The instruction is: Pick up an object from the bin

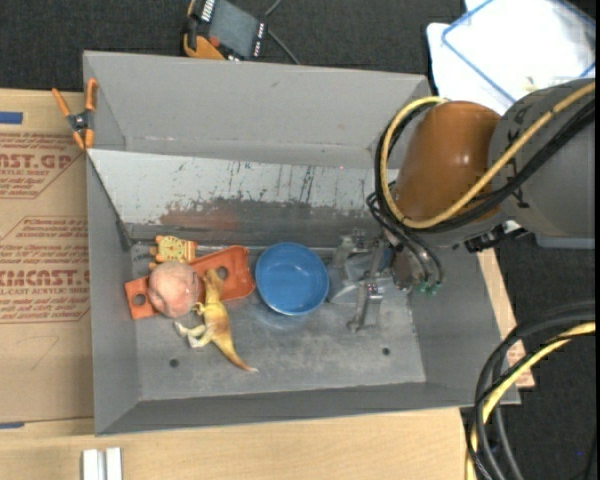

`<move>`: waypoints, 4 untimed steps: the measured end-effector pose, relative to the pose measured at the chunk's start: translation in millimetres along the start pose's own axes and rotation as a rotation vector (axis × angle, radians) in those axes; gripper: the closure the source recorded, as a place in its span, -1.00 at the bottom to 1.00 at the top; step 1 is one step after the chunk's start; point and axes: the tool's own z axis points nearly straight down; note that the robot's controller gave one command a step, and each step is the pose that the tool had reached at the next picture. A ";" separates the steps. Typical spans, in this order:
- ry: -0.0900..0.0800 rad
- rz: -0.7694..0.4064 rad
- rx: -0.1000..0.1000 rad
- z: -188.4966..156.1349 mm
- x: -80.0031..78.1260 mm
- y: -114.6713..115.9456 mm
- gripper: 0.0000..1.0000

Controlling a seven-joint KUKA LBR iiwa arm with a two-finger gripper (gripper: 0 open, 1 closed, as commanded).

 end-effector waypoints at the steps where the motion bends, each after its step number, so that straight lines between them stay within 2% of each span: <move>1: 0.000 0.000 0.000 0.0 0.0 0.0 -1.00; 2: -0.003 -0.151 0.000 64.7 20.1 39.8 -1.00; 3: -0.011 -0.222 0.002 79.0 -1.9 51.1 1.00; 4: -0.010 -0.222 0.002 78.7 -1.8 51.2 1.00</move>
Offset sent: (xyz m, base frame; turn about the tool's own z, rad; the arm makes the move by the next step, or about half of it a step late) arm -0.0263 0.0510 -0.0834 -0.1941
